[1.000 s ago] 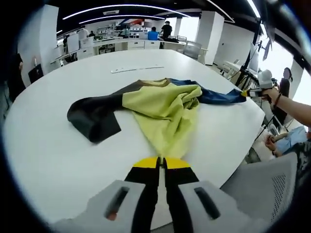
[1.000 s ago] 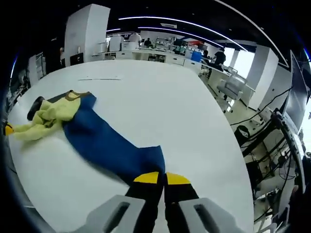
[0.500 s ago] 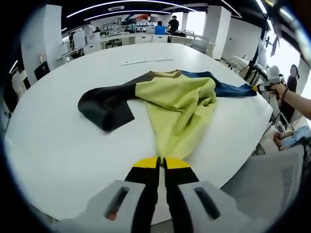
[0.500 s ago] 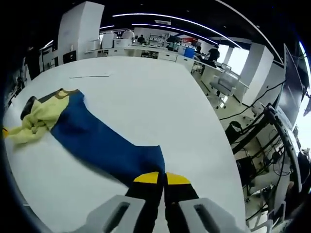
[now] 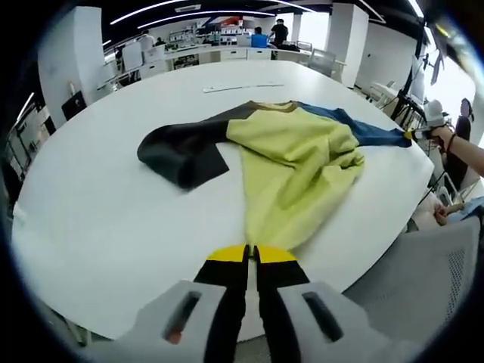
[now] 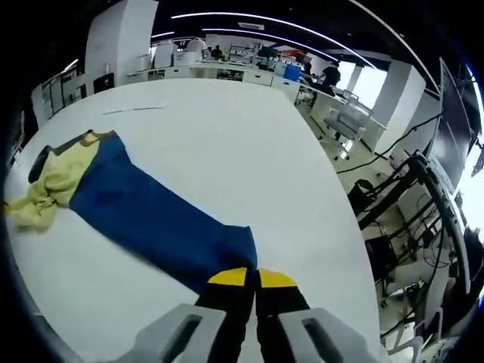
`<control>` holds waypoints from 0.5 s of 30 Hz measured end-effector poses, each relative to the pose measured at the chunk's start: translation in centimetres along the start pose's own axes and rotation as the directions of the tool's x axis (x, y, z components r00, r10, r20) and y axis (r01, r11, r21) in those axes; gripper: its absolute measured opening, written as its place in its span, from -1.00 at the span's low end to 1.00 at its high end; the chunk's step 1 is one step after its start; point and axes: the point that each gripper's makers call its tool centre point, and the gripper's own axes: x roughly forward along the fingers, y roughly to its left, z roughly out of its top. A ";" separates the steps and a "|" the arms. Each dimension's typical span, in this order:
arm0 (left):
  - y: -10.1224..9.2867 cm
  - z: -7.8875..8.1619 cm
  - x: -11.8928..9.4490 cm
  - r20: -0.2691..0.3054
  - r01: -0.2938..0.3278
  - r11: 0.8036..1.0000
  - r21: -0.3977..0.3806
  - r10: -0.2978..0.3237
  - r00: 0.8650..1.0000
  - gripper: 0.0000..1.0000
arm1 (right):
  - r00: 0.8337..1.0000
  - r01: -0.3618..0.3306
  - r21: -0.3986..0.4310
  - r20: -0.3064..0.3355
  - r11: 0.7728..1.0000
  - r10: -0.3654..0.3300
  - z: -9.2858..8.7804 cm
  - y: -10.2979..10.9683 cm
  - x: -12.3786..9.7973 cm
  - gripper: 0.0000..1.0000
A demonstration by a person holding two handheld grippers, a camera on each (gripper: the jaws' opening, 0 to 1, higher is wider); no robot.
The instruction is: Fold the garment on the visible template until the final outline fits inside the template.
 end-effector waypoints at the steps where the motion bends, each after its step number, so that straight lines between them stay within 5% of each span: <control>1: 0.1 -0.1 0.0 -0.003 -0.004 1.000 0.006 0.004 1.000 -0.99 | 1.000 -0.009 -0.003 0.002 1.000 0.009 0.0 0.2 0.0 -1.00; 4: 0.2 0.2 0.1 0.015 -0.014 1.000 0.024 0.014 1.000 -0.99 | 1.000 -0.021 -0.017 0.002 1.000 0.021 0.0 0.9 -0.1 -0.98; 7: -0.1 0.8 0.0 0.040 -0.016 0.999 0.050 0.014 0.999 -0.94 | 0.999 -0.034 -0.005 0.024 0.999 0.034 0.6 1.7 -0.4 -0.75; 11: -0.9 2.3 -0.4 0.102 0.007 0.998 0.060 -0.013 0.995 -0.74 | 0.995 -0.077 0.006 0.065 0.997 0.076 2.2 3.3 -0.7 -0.38; 15: -2.6 4.1 -0.4 0.167 0.060 0.996 0.069 -0.071 0.983 -0.64 | 0.980 -0.171 0.013 0.108 0.985 0.168 4.4 6.0 -0.7 -0.26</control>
